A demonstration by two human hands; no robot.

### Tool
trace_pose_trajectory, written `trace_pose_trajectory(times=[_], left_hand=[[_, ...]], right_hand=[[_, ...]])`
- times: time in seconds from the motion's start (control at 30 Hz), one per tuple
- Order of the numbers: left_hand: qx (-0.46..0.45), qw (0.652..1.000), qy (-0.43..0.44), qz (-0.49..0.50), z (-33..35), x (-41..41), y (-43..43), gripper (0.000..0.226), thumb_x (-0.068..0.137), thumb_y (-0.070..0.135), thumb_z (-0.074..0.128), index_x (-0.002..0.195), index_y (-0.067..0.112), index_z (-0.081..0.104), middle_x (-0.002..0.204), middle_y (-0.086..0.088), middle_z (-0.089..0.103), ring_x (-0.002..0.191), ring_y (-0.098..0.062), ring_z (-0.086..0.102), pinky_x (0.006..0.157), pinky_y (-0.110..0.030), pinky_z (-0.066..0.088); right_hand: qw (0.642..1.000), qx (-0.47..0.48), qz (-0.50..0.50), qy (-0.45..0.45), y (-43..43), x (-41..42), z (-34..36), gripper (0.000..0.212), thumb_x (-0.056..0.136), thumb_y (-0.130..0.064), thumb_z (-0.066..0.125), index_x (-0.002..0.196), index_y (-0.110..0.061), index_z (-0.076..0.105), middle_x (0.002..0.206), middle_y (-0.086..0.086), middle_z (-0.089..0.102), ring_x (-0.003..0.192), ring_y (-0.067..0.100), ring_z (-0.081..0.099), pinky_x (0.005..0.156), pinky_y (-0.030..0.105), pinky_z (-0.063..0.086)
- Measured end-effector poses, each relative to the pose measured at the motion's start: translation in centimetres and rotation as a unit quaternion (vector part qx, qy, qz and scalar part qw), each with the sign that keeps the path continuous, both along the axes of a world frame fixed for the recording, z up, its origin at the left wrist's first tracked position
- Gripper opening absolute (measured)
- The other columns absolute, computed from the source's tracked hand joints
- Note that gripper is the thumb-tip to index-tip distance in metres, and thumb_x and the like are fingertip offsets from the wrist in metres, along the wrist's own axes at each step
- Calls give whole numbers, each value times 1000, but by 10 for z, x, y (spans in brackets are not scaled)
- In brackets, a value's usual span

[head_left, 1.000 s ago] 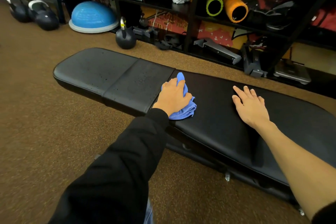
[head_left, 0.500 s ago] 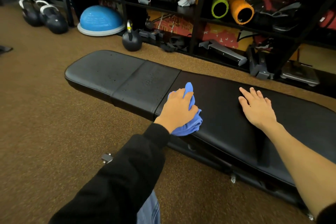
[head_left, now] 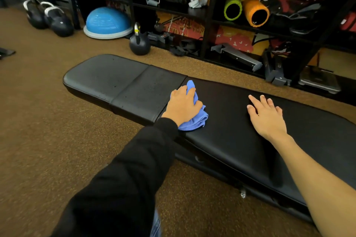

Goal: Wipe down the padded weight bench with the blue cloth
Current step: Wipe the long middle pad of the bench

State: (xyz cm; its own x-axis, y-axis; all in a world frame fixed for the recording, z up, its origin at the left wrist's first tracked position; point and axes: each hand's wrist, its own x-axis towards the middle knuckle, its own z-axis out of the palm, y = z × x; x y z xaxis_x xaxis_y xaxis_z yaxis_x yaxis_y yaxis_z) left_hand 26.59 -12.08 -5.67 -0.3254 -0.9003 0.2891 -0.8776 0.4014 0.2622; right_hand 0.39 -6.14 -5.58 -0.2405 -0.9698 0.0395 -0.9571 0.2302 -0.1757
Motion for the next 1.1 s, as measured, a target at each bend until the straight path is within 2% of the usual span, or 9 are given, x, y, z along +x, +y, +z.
trace_pose_trajectory(times=[0.13,0.2,0.33,0.47,0.7,0.83,0.93,1.0,1.1], left_hand=[[8,999,36,20,0,-9,-10,40,95,34,42,126,11,51,109,-8,51,88,-22,46,93,-32,31],[18,998,51,17,1,-7,-8,38,96,31,42,127,11,51,116,-10,51,85,-22,40,94,-30,29],[24,998,60,19,2,-6,-7,37,97,30,42,129,13,50,121,-10,50,97,-26,48,97,-28,27],[32,998,52,21,-2,-8,-13,39,96,32,41,129,14,49,121,-8,50,99,-28,50,100,-32,29],[31,998,33,32,2,-16,-36,38,97,32,38,126,9,49,112,-10,52,97,-26,47,98,-32,29],[21,1000,-12,5,0,-12,-30,45,97,36,30,124,7,51,111,-9,54,98,-24,48,82,-33,32],[40,997,36,-56,6,8,7,43,97,32,41,129,4,50,113,-11,54,98,-25,48,89,-32,33],[31,995,46,-85,7,28,36,44,97,30,46,134,8,49,123,-9,53,102,-22,47,90,-27,32],[64,992,63,-88,4,47,57,45,97,35,45,140,21,44,138,3,44,115,-20,43,88,-21,29]], right_hand=[[1000,1,-4,4,-1,4,0,51,100,-41,18,150,-30,16,159,9,13,147,29,5,117,49,7],[1000,4,-4,4,-1,5,1,52,100,-40,18,151,-29,16,159,10,12,146,30,5,117,49,7],[1000,5,-9,3,0,8,1,52,100,-39,18,150,-28,16,158,11,12,146,31,5,117,50,6],[1000,10,-12,0,-1,8,2,52,100,-39,18,150,-28,17,159,11,11,146,32,4,117,50,5],[1000,4,-13,6,0,11,4,51,100,-37,20,150,-28,18,158,11,13,146,31,6,117,50,7],[1000,12,-12,-3,0,8,5,50,100,-36,23,150,-28,21,158,11,16,146,31,8,116,51,8],[998,19,-30,-43,-5,11,16,48,98,-31,34,145,-25,33,154,13,25,142,33,17,114,54,14],[997,5,-36,-64,-7,29,32,44,94,-26,45,138,-22,46,147,16,35,136,36,28,112,54,20],[987,-62,48,-141,-3,87,54,40,91,-27,51,131,-22,52,139,9,47,131,30,39,110,48,28]])
